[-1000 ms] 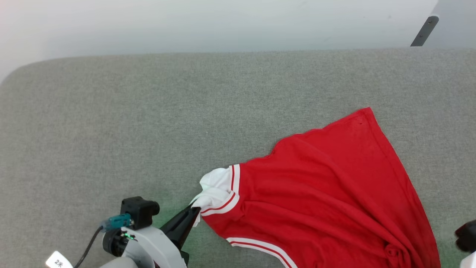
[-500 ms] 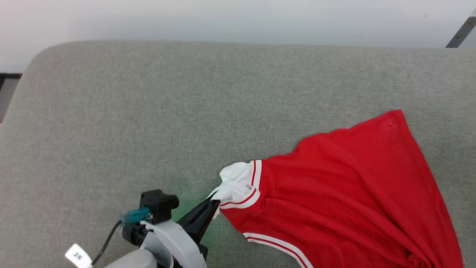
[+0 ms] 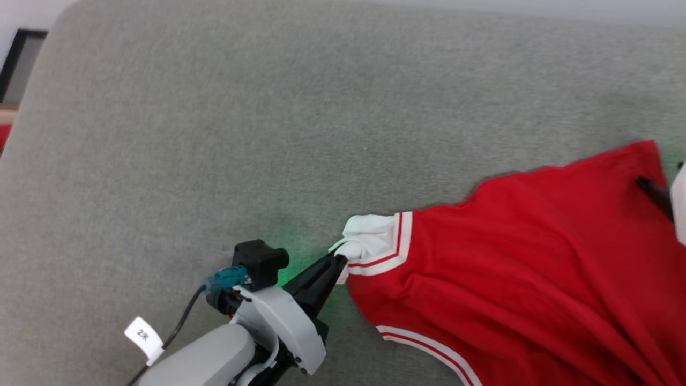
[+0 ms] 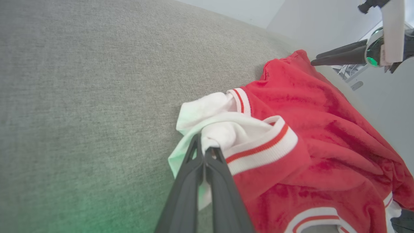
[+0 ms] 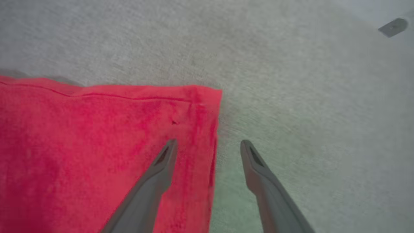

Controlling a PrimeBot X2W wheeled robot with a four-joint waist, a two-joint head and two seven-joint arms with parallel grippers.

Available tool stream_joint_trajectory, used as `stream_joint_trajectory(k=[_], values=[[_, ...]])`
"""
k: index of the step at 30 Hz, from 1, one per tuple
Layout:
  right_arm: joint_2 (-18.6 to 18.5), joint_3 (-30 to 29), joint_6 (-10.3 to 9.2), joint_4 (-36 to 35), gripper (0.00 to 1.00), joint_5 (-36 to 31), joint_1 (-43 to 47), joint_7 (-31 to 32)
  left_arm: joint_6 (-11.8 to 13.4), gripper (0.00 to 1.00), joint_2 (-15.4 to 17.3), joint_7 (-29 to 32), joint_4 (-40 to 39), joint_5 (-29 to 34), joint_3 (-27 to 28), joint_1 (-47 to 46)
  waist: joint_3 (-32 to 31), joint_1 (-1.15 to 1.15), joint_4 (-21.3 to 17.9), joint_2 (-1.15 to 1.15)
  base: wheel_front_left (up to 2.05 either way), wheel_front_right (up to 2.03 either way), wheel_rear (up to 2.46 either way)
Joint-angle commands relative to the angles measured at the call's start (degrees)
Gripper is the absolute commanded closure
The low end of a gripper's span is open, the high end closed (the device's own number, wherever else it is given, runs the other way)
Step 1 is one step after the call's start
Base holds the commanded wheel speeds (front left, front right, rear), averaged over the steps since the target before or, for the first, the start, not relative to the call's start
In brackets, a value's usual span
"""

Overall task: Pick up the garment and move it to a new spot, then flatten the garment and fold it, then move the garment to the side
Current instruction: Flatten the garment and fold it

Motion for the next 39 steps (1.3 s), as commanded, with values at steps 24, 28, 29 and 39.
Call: stream_joint_trajectory(k=[24, 28, 29, 39], values=[[0.66, 7.15, -0.05, 18.73, 1.0, 13.14, -12.23, -21.62, -8.08, 1.0, -0.84, 0.52, 2.27, -11.1, 11.55, -4.0, -0.52, 0.0, -0.09, 0.0, 0.0, 0.0, 0.0], [2.66, 3.27, -0.05, 24.18, 1.0, 10.68, -18.59, -28.26, -8.81, 1.0, -1.12, 4.39, 5.04, -15.43, 14.56, -12.96, -0.36, 0.0, -1.34, 0.0, 0.0, 0.0, 0.0], [3.24, 2.43, -0.05, 25.63, 1.0, 9.61, -20.61, -29.92, -8.9, 1.0, -1.32, 5.41, 6.08, -16.33, 15.46, -15.7, -0.07, 0.0, -1.94, 0.0, 0.0, 0.0, 0.0], [9.24, -8.13, -0.26, 40.76, 1.0, 1.53, -44.49, -46.77, -8.6, 1.0, -5.46, 5.88, 26.53, -19.94, 26.16, -49.25, 3.93, 0.0, -5.99, 0.0, 0.0, 0.0, 0.0]])
